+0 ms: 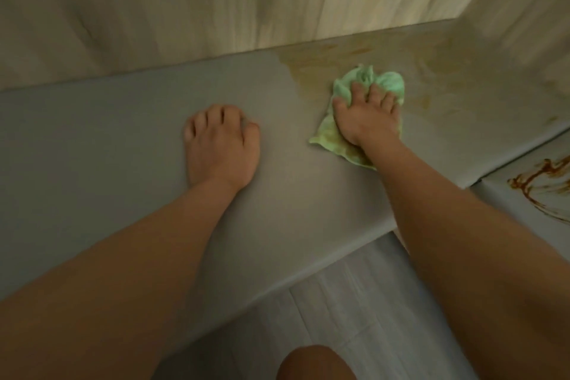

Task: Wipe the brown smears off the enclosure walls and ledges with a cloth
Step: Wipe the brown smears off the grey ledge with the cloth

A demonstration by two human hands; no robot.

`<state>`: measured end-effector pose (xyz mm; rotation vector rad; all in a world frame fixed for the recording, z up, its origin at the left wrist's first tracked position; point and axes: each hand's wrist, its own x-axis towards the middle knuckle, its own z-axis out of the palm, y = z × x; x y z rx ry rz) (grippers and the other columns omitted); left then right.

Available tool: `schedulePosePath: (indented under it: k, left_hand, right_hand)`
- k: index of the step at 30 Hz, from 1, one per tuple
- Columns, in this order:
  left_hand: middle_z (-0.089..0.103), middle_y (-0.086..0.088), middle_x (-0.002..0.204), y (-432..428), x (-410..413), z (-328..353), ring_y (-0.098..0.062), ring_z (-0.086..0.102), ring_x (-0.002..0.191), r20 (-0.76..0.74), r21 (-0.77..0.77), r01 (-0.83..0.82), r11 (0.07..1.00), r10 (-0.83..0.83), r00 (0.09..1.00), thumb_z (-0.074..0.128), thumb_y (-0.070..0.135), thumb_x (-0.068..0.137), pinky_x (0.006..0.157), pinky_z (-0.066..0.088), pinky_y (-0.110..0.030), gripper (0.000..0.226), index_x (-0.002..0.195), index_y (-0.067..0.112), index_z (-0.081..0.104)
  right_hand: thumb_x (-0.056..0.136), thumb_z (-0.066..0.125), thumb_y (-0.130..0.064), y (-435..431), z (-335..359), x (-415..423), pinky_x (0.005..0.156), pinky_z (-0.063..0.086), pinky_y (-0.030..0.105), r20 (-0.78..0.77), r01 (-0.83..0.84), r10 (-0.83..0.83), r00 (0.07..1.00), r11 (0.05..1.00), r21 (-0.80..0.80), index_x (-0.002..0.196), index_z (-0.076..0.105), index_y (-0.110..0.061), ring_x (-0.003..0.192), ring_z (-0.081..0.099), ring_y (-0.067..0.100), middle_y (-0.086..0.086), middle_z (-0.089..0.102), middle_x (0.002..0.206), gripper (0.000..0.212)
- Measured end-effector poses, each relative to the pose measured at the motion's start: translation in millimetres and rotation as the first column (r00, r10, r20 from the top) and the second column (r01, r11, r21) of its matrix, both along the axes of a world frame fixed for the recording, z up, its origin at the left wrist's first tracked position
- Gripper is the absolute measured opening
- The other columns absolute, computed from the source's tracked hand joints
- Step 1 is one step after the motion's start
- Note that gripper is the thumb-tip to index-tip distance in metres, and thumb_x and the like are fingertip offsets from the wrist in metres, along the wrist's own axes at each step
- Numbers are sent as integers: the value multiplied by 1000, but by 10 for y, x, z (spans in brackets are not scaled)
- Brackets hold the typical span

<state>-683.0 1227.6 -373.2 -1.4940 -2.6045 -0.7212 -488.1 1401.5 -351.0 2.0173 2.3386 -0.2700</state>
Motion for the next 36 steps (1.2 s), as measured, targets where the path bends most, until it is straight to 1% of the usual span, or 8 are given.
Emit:
schedulePosePath:
  k: [6,12,16,19,23,29,32,36]
  left_hand:
    - [61,-16,117,1,-2,-34,-38,53,109,-59,3,1,1000,0,998,28,49,96,101,36,-49,50,110,15,62]
    - [60,-15,115,15,-3,-40,-36,52,107,-108,-44,-4,999,-1,994,34,47,94,101,36,-49,45,110,14,60]
    - [59,-14,119,19,5,-51,-36,51,112,-126,-75,-8,997,-1,992,36,49,94,105,36,-50,45,114,16,59]
    - [59,-13,122,27,10,-51,-35,51,115,-124,-74,-8,997,-2,992,36,50,95,106,36,-50,46,117,17,59]
    - [58,-13,122,17,16,-50,-36,50,117,-139,-79,-8,997,-3,990,36,50,95,107,35,-51,47,118,16,59]
    - [57,-12,123,14,20,-52,-35,49,118,-154,-78,-2,997,-10,988,35,51,96,108,35,-51,47,120,17,58]
    - [56,-10,127,21,18,-72,-35,48,121,-155,-65,0,998,-10,988,36,51,97,110,34,-53,48,122,18,58]
    - [55,-9,129,42,-1,-74,-35,47,125,-160,-70,-6,998,-6,987,34,53,97,111,33,-54,49,123,18,57]
  right_hand:
    - [104,29,-65,-454,11,-456,129,4,40,-46,-639,642,766,767,63,160,20,-49,160,5,18,-12,12,173,59]
    - [99,23,-71,498,23,-170,128,5,47,14,-191,190,982,979,72,163,16,-43,159,7,30,2,8,174,70]
    - [100,17,-65,610,34,-622,127,-3,54,-45,49,-48,998,999,24,165,9,-33,159,-2,38,9,0,174,73]
    - [104,18,-62,348,32,-964,128,-1,50,-12,-193,193,981,980,39,166,11,-33,159,0,38,7,2,174,68]
    - [101,29,-65,174,5,-766,128,10,41,-59,-574,583,810,810,121,159,32,-43,158,15,22,-4,21,171,62]
    - [98,35,-63,1078,67,-418,118,31,45,-150,-99,125,981,981,167,148,41,-11,142,42,39,24,44,153,72]
    - [103,27,-58,1355,91,-553,124,21,46,-153,-55,78,985,987,150,160,27,-13,151,30,38,21,32,163,73]
    - [104,19,-45,1516,82,-829,122,28,50,-155,-30,57,986,985,171,152,43,-9,145,38,42,22,42,158,65]
